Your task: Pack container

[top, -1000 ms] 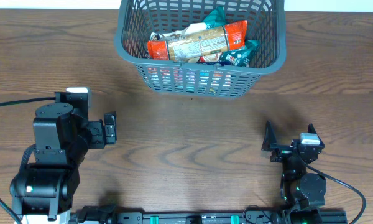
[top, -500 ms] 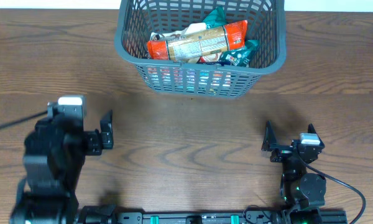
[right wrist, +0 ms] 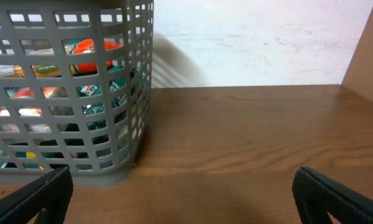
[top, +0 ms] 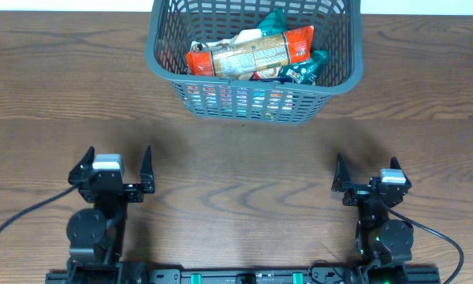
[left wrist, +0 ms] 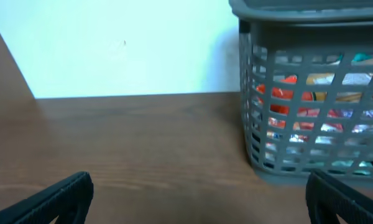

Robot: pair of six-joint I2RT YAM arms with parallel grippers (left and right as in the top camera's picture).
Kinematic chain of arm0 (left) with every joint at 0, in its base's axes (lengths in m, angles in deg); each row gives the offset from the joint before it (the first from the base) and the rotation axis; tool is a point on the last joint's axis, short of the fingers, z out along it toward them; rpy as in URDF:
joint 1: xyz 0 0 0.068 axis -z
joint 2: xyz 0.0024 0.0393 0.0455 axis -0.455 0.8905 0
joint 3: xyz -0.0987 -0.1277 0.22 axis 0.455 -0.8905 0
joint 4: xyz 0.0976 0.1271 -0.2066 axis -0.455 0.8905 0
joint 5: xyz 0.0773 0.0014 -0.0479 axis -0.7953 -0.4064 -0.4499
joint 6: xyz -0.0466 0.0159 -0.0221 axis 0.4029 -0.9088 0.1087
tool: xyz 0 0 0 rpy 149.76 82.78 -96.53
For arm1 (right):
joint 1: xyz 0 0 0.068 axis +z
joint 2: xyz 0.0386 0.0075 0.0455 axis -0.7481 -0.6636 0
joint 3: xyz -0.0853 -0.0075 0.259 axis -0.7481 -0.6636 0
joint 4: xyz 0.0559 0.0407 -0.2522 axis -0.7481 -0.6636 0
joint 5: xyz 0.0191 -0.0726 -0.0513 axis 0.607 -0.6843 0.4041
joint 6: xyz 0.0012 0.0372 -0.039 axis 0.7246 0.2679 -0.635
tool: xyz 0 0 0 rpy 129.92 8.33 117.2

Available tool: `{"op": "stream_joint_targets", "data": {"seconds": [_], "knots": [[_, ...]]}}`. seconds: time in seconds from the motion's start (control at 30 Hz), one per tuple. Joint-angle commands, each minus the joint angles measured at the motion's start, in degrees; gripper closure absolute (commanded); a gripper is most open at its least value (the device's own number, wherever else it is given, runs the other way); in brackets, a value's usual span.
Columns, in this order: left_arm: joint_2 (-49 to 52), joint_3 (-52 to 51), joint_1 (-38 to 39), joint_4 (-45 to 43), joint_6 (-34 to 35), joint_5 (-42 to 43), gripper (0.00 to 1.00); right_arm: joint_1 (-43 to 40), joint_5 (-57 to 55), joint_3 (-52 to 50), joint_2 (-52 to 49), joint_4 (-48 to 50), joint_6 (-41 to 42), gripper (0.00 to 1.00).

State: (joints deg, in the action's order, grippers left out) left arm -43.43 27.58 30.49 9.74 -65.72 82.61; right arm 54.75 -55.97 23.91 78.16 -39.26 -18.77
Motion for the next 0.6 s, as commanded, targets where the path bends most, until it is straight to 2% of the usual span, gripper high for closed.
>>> {"op": "stream_joint_targets", "data": {"seconds": [0.0, 0.17, 0.57], "knots": [[-3.1, -4.2, -0.3, -3.1, -1.0, -0.3, 0.01, -0.3, -0.2, -0.2, 0.4, -0.2, 0.6, 0.01], [-7.2, -8.9, -0.3, -6.3, -1.0, -1.9, 0.01, -0.3, -0.2, -0.2, 0.4, -0.2, 0.6, 0.01], [-12.9, -13.7, -0.3, -4.3, -0.9, -3.8, 0.01, -0.3, -0.2, -0.2, 0.4, -0.2, 0.6, 0.01]]}}
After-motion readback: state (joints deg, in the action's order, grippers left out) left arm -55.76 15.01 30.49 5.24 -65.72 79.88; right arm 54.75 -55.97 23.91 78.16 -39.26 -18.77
